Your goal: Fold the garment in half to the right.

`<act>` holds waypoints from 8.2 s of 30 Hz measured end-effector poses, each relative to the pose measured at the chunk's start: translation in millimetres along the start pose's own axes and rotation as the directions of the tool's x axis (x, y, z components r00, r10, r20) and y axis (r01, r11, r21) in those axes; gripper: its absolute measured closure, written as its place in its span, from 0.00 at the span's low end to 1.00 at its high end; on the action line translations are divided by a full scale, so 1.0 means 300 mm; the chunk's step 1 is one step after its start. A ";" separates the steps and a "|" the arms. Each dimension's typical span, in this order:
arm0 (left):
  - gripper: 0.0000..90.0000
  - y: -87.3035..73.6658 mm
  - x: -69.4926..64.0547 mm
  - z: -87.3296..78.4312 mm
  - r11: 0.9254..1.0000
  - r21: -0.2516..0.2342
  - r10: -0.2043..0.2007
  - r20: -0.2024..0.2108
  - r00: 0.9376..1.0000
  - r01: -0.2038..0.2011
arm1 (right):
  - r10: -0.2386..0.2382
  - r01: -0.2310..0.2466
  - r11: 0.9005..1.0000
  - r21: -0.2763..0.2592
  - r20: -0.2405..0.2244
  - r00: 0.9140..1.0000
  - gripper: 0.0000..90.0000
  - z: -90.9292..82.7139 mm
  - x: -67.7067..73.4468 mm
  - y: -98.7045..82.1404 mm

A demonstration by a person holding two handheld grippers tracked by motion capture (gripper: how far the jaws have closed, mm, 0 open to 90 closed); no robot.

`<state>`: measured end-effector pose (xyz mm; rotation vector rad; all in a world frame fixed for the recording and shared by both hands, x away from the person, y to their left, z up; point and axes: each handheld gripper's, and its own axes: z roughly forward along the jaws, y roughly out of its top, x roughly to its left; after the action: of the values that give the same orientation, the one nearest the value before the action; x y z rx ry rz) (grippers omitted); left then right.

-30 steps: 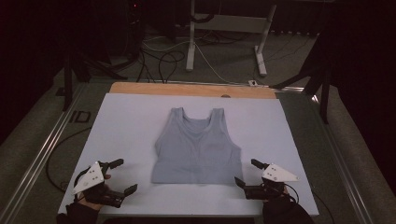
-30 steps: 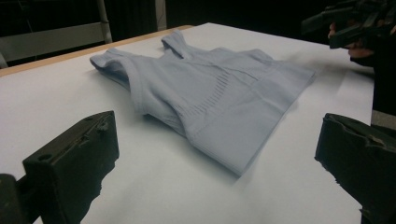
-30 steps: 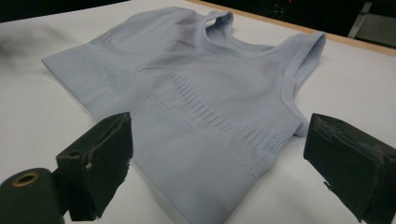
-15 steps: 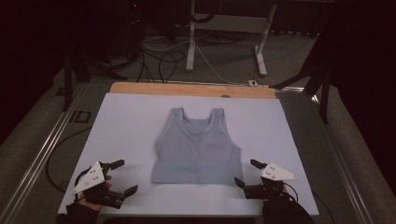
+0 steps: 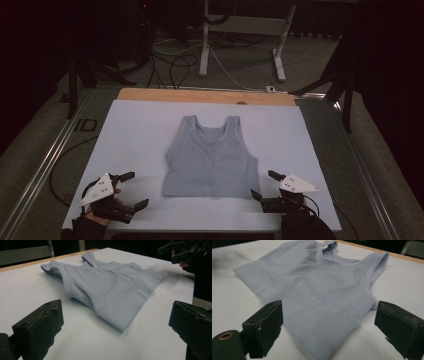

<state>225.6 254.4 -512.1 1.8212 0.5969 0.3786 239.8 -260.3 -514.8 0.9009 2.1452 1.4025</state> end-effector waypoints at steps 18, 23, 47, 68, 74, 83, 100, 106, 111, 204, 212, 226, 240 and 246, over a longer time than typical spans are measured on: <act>0.00 0.122 0.017 -0.003 1.000 -0.009 0.010 0.030 1.000 -0.010 | -0.055 0.054 0.998 -0.031 -0.037 0.998 0.09 -0.021 0.019 0.160; 0.00 0.158 0.004 0.010 1.000 0.009 0.024 0.051 0.998 -0.024 | -0.078 0.076 0.996 -0.052 -0.039 0.996 0.09 -0.011 0.018 0.225; 0.00 0.215 -0.002 0.083 0.997 0.072 -0.003 0.035 0.999 0.000 | -0.155 0.144 0.986 -0.085 -0.134 0.979 0.09 0.209 0.055 0.433; 0.00 0.207 -0.012 0.176 0.974 0.213 -0.061 -0.079 0.995 0.077 | -0.150 0.140 0.988 -0.072 -0.154 0.977 0.09 0.413 0.076 0.480; 0.00 0.192 -0.014 0.214 0.961 0.255 -0.086 -0.094 0.992 0.108 | -0.156 0.146 0.987 -0.067 -0.166 0.974 0.09 0.463 0.087 0.484; 0.01 0.154 -0.004 0.277 0.934 0.339 -0.106 -0.048 0.993 0.116 | -0.152 0.148 0.988 -0.038 -0.188 0.970 0.09 0.539 0.108 0.462; 0.26 0.100 0.043 0.342 0.844 0.484 -0.217 -0.086 0.972 0.231 | -0.152 0.150 0.988 -0.023 -0.190 0.970 0.09 0.551 0.100 0.446; 0.38 0.086 0.052 0.355 0.829 0.508 -0.237 -0.062 0.969 0.235 | -0.155 0.155 0.988 -0.017 -0.197 0.968 0.09 0.555 0.104 0.444; 0.42 0.089 0.058 0.352 0.820 0.519 -0.253 -0.054 0.966 0.243 | -0.154 0.155 0.988 -0.014 -0.200 0.968 0.09 0.557 0.106 0.440; 0.96 0.119 -0.050 0.332 0.862 0.435 -0.298 0.018 0.954 0.261 | -0.113 0.082 0.887 0.455 0.041 0.993 0.62 1.230 -0.020 0.521; 0.96 0.121 -0.057 0.333 0.863 0.436 -0.294 0.021 0.955 0.256 | -0.161 0.111 0.871 0.479 0.064 0.985 0.72 1.228 -0.005 0.523; 0.96 0.116 -0.053 0.333 0.860 0.435 -0.303 0.019 0.953 0.265 | -0.199 0.156 0.865 0.477 0.041 0.979 0.97 1.197 -0.012 0.551; 0.96 0.134 -0.062 0.326 0.877 0.412 -0.283 0.031 0.959 0.246 | -0.192 0.158 0.902 0.402 0.046 0.980 0.97 1.109 -0.025 0.641; 0.96 0.154 -0.067 0.326 0.882 0.408 -0.270 0.032 0.962 0.234 | -0.194 0.159 0.913 0.375 0.059 0.979 0.97 1.071 -0.037 0.674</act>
<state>270.8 155.0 -499.1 2.1029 0.8886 -0.0072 515.3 -5.1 -458.8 0.8553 2.3904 0.8646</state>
